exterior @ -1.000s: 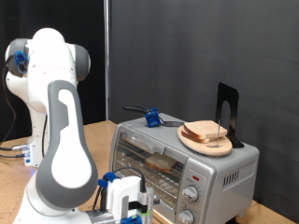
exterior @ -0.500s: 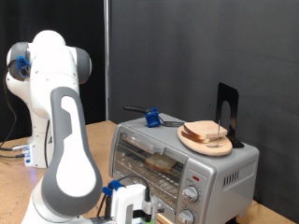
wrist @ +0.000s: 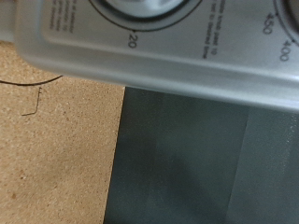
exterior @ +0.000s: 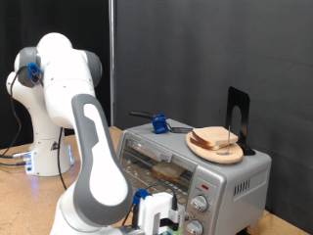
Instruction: Make a piece of toast with the oven
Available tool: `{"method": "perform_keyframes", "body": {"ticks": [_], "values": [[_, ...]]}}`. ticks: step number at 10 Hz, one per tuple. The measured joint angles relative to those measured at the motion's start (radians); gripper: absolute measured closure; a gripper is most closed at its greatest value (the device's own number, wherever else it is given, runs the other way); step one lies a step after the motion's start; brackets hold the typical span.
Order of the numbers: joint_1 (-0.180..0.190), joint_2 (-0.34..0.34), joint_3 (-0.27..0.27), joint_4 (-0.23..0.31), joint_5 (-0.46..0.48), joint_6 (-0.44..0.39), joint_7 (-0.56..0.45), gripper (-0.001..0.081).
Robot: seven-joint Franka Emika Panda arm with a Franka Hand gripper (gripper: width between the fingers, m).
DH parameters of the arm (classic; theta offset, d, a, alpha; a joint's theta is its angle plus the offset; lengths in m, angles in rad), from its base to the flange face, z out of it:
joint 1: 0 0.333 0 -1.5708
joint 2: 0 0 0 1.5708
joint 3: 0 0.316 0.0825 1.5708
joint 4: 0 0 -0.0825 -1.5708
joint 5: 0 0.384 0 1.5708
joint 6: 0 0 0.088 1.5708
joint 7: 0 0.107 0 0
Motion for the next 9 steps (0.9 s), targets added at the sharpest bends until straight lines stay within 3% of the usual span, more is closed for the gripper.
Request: {"method": "perform_keyframes", "body": {"ticks": [9], "values": [[0.023, 0.0, 0.029, -0.009, 0.007, 0.022, 0.0, -0.0002]]}}
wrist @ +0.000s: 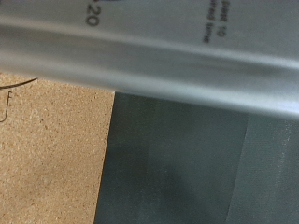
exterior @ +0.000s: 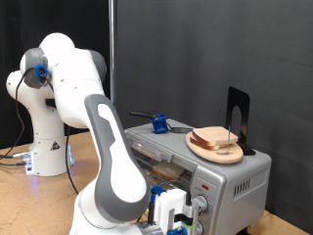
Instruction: Make a piece of toast with the oven
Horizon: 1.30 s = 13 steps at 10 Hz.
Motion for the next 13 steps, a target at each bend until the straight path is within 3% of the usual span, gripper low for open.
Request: {"method": "perform_keyframes", "body": {"ticks": [5, 6, 7, 8, 9, 10, 11, 13], "values": [[0.0, 0.0, 0.001, -0.003, 0.011, 0.001, 0.0, 0.0027], [0.001, 0.0, 0.001, -0.003, 0.011, 0.001, 0.001, 0.0211], [0.001, 0.0, 0.001, -0.003, 0.011, 0.001, 0.002, 0.0211], [0.001, 0.0, 0.001, -0.004, 0.011, 0.001, 0.004, 0.0413], [0.001, 0.0, 0.001, -0.006, 0.011, 0.002, 0.005, 0.056], [0.001, 0.0, 0.001, -0.008, 0.012, 0.004, 0.005, 0.056], [0.0, -0.003, 0.001, -0.009, 0.014, -0.001, 0.015, 0.0708], [-0.001, -0.003, 0.001, -0.01, 0.015, -0.001, 0.019, 0.0708]]}}
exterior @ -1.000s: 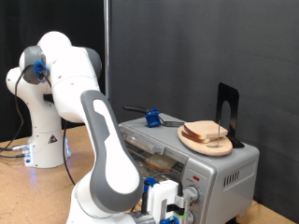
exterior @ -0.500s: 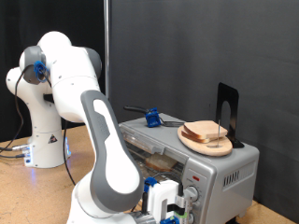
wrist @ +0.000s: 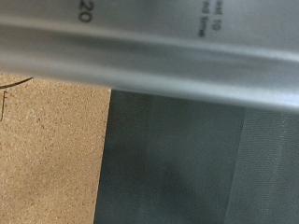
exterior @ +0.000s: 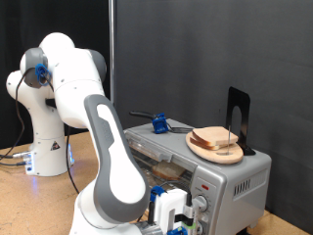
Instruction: Make a piece of toast with the oven
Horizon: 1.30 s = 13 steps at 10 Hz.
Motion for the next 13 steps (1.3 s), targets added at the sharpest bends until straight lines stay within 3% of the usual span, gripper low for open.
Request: {"method": "perform_keyframes", "body": {"ticks": [2, 5, 6, 9, 13], "values": [[0.001, -0.004, 0.0, -0.006, 0.003, 0.007, -0.03, 0.0708], [0.01, -0.059, 0.001, -0.092, 0.045, 0.075, -0.281, 0.0708], [0.014, -0.074, 0.001, -0.116, 0.057, 0.097, -0.323, 0.0705], [0.016, -0.083, 0.0, -0.129, 0.062, 0.111, -0.35, 0.07], [0.019, -0.103, 0.001, -0.157, 0.074, 0.142, -0.461, 0.0695]]}}
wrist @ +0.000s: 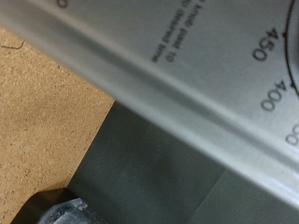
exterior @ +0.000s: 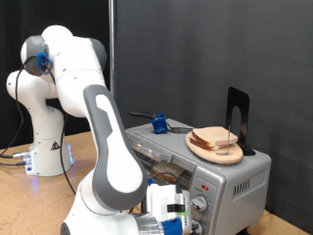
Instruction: Make a piece of toast with the oven
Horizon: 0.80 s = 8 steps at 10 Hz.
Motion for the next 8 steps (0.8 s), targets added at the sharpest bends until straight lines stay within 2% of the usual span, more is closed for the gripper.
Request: {"method": "perform_keyframes", "body": {"ticks": [2, 8], "values": [[0.001, -0.004, 0.0, -0.008, 0.009, 0.005, -0.044, 0.0692], [0.001, -0.005, 0.0, -0.01, 0.011, 0.007, -0.05, 0.0688]]}}
